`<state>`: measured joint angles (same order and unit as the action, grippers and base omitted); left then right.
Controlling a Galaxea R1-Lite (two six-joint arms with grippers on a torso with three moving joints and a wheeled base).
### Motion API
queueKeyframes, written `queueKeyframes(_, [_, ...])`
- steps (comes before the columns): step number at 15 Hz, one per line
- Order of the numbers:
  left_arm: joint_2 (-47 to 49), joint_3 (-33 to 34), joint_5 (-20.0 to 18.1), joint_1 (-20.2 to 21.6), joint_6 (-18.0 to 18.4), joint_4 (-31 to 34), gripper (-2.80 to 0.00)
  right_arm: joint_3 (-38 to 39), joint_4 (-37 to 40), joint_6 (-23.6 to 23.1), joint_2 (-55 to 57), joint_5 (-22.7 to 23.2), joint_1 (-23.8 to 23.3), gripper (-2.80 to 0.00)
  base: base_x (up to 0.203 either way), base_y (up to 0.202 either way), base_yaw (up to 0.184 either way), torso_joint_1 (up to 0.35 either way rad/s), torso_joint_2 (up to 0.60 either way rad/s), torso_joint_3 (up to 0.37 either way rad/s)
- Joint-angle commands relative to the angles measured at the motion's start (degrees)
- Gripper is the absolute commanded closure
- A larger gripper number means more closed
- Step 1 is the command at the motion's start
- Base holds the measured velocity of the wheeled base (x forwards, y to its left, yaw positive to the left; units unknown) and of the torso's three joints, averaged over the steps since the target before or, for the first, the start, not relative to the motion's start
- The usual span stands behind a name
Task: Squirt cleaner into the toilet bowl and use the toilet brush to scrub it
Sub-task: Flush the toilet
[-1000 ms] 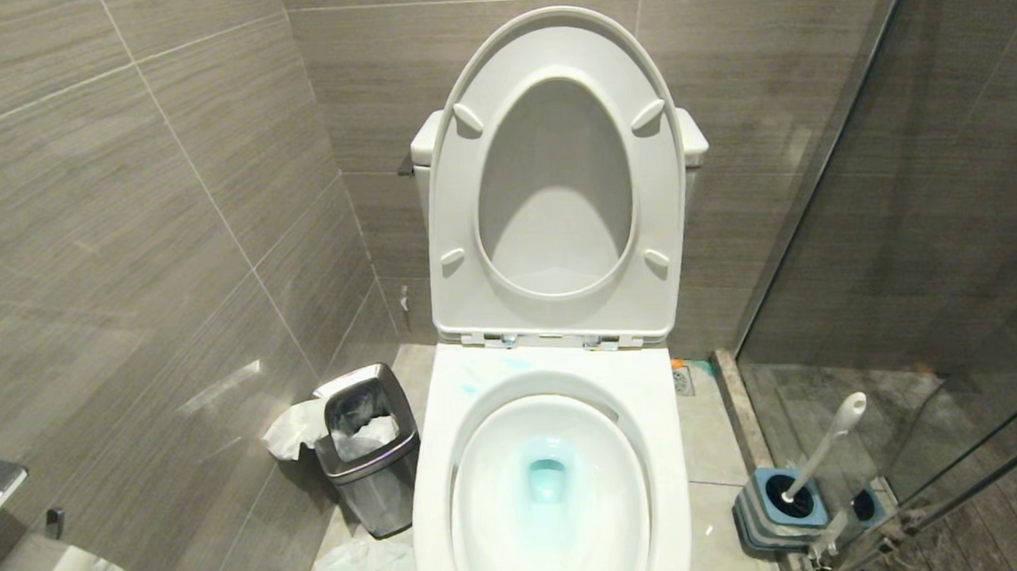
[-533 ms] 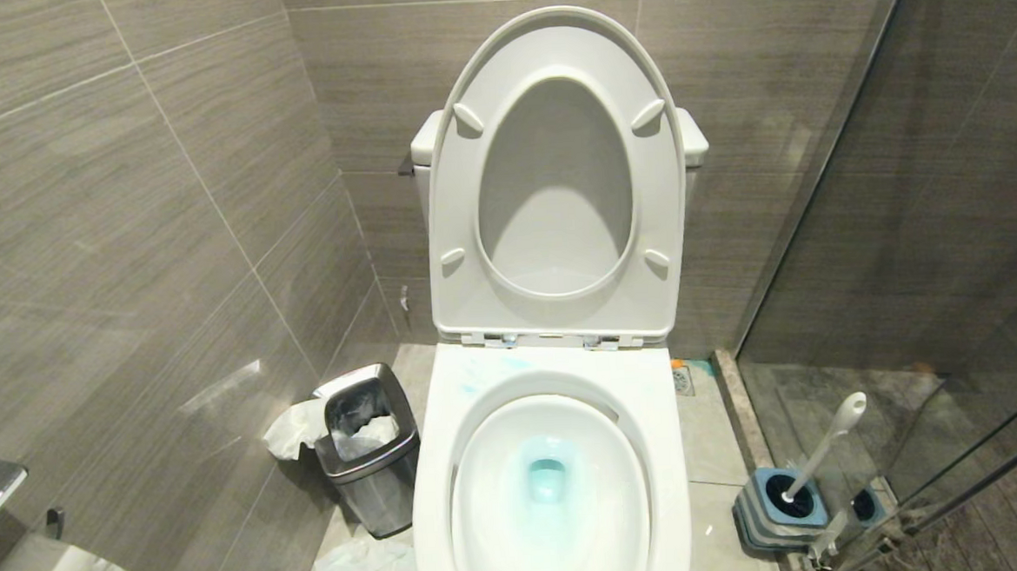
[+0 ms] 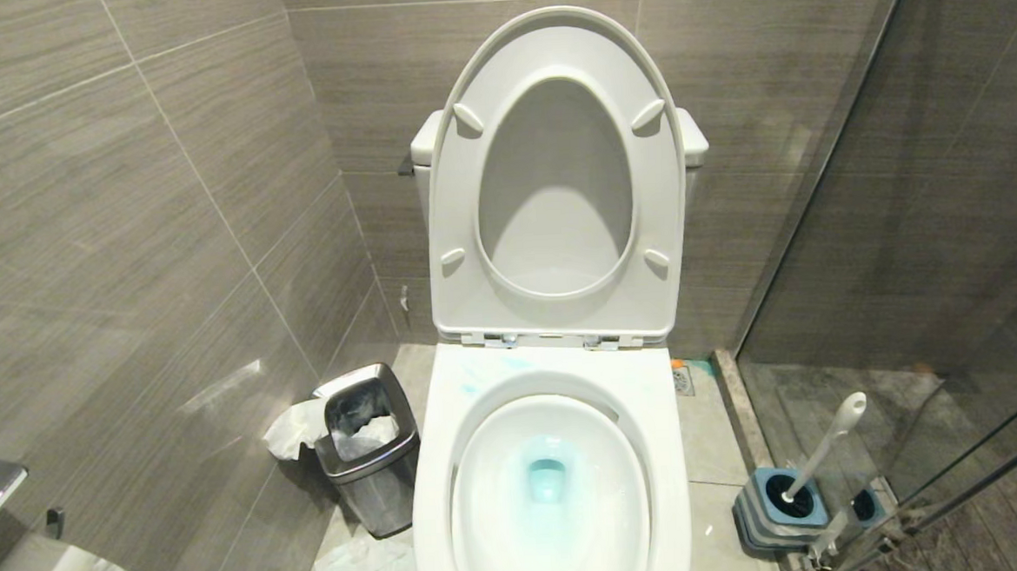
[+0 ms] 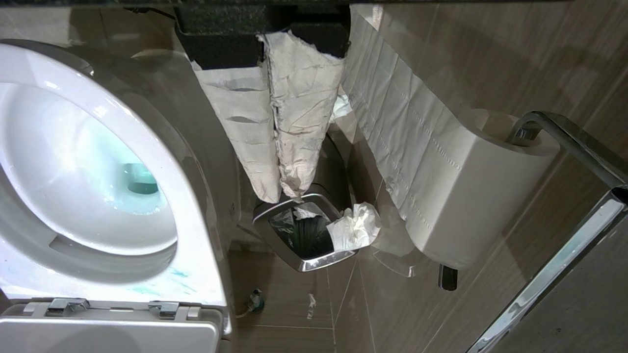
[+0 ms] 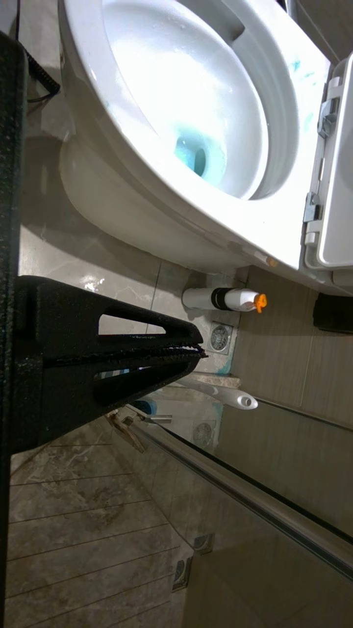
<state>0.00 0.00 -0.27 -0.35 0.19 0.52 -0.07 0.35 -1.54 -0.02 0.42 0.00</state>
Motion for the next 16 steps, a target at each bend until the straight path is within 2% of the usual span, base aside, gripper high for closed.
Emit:
queueKeyframes(1, [0.09, 0.17, 0.0, 0.0, -0.02, -0.01, 0.0, 0.01, 0.0, -0.04, 0.11, 0.02, 0.02, 0.0, 0.0, 0.0, 0.0, 0.0, 0.0, 0.0])
queueKeyframes(16, [0.09, 0.1, -0.17, 0.0, 0.16, -0.08, 0.0, -0.01, 0.0, -0.04, 0.02, 0.02, 0.09, 0.0, 0.0, 0.0, 0.0, 0.0, 0.0, 0.0])
